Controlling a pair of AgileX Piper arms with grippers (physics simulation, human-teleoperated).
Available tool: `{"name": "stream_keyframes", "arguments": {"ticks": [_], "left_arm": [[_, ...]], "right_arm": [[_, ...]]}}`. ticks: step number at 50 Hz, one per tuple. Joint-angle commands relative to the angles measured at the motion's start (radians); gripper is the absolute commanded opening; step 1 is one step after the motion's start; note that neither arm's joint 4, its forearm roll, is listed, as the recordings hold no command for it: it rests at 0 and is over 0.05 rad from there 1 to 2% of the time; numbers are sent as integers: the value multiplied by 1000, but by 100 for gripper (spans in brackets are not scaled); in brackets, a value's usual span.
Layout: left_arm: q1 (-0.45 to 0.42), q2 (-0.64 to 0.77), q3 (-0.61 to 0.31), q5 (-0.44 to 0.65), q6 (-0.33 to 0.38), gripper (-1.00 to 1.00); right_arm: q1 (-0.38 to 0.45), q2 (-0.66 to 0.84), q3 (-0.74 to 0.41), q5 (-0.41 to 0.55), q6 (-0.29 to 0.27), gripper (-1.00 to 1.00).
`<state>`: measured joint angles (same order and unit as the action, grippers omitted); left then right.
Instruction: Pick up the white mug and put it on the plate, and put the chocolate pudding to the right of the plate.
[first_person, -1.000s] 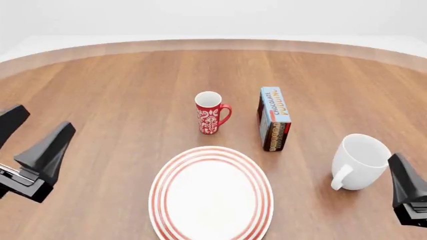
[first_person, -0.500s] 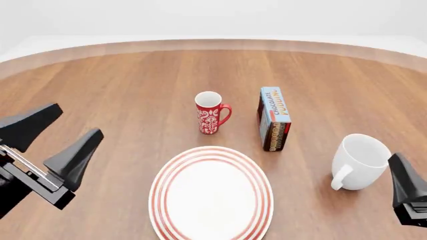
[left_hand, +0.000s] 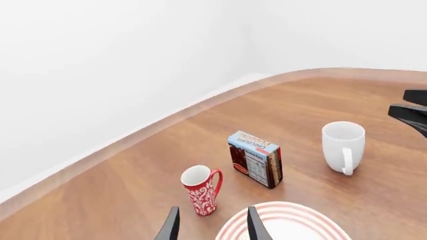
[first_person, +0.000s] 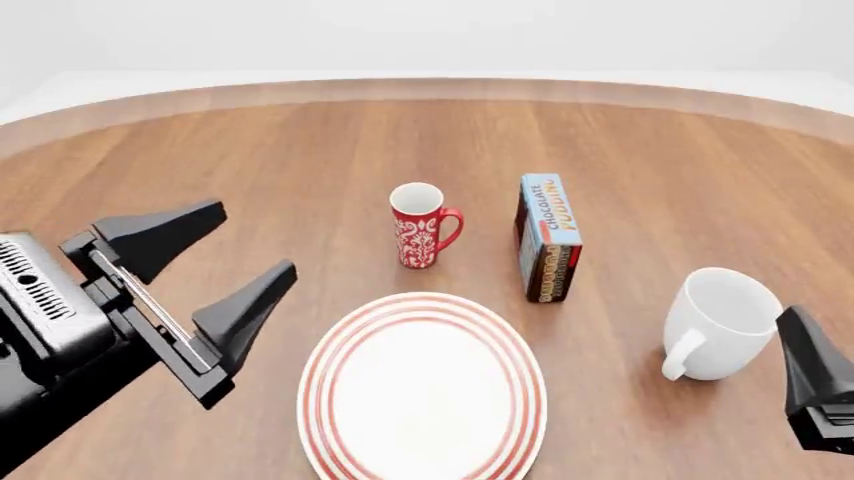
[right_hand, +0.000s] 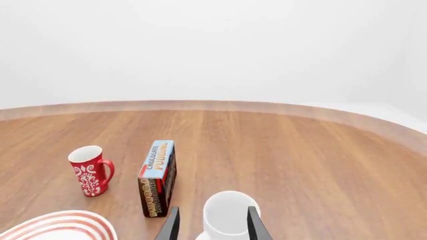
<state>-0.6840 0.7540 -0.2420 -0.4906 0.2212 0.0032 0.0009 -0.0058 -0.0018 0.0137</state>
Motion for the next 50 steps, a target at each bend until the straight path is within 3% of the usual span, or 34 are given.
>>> {"name": "stream_keyframes", "arguments": {"ticks": [1,24,50], "left_arm": [[-78,153,-42,-81,13,100],[-192,380,-130,-176,-10,100],[-301,601,-261,-205,-64,100]], "right_arm": [[0,0,0,-1,0,100],[-2,0,0,-1,1,100],[-1,0,0,-1,1,100]]}}
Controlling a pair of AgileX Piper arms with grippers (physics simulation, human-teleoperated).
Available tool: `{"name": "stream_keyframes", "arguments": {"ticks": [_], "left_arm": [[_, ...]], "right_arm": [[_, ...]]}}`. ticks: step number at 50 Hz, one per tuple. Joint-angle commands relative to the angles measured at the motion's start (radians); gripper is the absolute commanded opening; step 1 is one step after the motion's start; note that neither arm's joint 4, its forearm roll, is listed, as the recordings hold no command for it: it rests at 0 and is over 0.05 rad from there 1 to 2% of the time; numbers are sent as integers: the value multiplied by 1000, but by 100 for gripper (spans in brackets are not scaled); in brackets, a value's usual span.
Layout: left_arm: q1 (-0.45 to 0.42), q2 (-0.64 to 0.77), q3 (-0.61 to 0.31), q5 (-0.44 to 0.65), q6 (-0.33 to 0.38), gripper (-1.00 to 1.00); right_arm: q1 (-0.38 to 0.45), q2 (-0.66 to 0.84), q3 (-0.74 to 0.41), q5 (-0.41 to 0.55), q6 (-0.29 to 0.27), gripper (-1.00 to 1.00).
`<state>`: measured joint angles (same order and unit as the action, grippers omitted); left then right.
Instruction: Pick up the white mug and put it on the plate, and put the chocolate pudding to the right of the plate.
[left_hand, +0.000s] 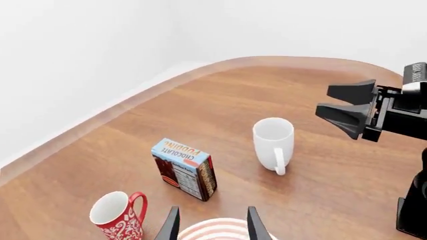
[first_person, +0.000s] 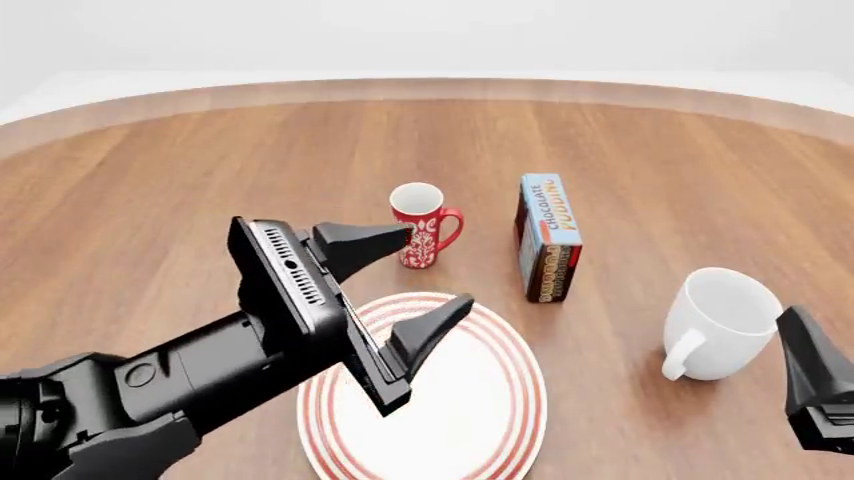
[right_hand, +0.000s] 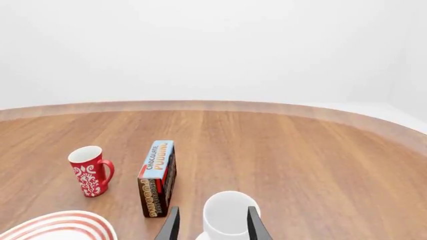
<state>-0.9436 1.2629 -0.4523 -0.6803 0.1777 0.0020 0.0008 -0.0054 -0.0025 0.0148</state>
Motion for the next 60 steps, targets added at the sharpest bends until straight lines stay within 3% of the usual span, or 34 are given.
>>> {"name": "stream_keyframes", "arguments": {"ticks": [1,36,60], "left_arm": [[-43,98,-52,-18,-18,100],[-109,273,-165,-32,-52,100],[-143,355,-275,23,-52,100]], "right_arm": [[1,0,0,0,0,100],[-5,0,0,-2,3,100],[-6,0,1,-4,6,100]]}}
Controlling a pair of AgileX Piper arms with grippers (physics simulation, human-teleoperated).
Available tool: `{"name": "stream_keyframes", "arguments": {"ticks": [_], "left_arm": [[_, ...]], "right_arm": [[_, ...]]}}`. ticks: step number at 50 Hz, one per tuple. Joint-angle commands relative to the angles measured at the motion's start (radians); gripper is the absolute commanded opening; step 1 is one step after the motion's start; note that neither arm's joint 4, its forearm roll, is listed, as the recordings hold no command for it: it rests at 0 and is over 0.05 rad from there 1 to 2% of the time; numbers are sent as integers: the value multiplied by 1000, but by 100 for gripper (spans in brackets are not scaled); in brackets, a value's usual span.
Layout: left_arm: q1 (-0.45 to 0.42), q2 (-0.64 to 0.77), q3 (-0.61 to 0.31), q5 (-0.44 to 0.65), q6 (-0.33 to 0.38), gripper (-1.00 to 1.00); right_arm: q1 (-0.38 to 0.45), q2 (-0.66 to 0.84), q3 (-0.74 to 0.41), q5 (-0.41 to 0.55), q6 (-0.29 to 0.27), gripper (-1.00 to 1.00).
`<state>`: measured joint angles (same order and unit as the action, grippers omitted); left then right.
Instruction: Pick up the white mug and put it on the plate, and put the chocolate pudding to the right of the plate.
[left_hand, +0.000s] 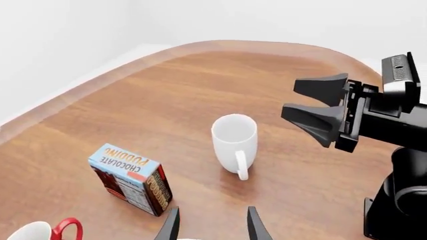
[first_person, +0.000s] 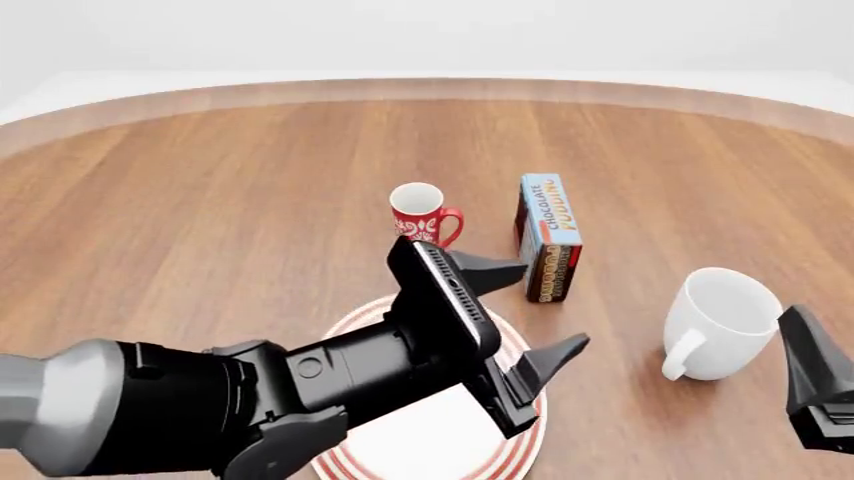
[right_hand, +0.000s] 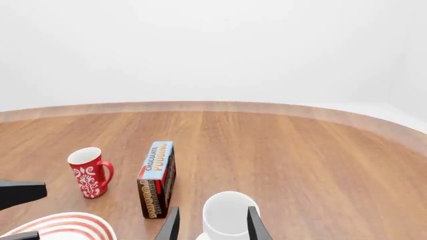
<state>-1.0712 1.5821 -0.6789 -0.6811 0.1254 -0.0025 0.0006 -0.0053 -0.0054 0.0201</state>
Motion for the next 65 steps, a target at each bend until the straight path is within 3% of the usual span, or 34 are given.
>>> {"name": "stream_keyframes", "arguments": {"ticks": [1,65], "left_arm": [[-17,39,-54,27,1,100],[-74,242,-329,156,-33,100]], "right_arm": [[-1,0,1,-1,0,100],[-2,0,1,-7,7,100]]}}
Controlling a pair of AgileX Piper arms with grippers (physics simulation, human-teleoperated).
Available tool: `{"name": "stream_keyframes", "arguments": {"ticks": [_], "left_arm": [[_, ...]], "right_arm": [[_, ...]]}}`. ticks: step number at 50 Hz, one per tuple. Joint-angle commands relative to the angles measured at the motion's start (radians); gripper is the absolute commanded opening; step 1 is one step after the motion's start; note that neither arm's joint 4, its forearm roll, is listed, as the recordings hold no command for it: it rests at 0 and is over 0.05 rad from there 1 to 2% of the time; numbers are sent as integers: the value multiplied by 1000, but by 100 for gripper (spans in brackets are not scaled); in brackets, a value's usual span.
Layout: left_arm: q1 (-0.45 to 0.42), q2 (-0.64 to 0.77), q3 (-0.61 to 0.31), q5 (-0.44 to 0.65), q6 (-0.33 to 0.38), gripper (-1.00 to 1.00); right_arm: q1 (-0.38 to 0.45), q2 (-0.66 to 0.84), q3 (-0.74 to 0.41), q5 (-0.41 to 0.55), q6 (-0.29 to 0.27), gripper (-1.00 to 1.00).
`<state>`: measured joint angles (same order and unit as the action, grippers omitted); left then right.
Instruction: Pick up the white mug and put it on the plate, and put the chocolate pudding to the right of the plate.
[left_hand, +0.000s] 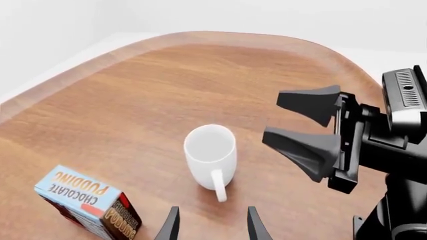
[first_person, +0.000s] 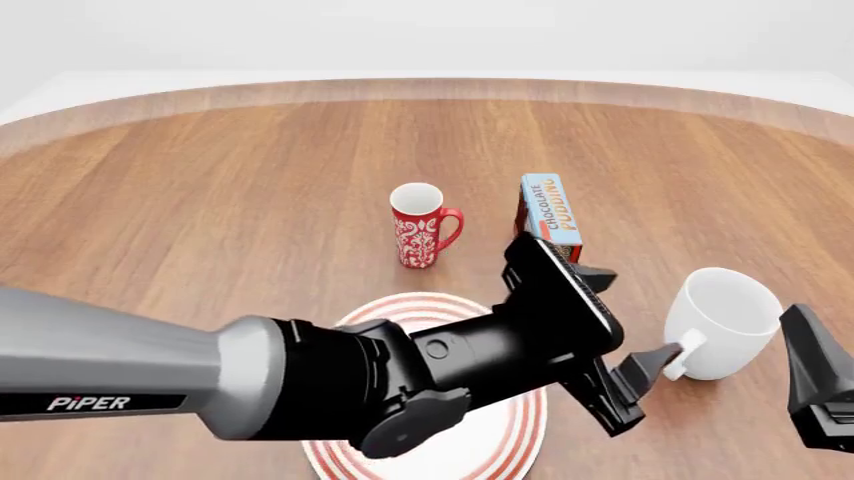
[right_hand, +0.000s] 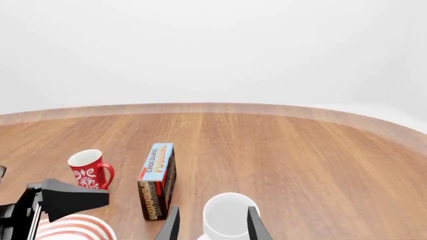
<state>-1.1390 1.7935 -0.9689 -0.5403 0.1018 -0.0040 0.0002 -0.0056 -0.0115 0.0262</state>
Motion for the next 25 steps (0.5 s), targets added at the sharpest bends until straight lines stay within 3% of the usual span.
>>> {"name": "stream_keyframes", "arguments": {"ticks": [1,25], "left_arm": [[-7,34,-42,16,-10,100],[-18,87,-105,44,-31,100]], "right_arm": [[0,0,2,-2,1,100],[-2,0,1,-3,5,100]]}}
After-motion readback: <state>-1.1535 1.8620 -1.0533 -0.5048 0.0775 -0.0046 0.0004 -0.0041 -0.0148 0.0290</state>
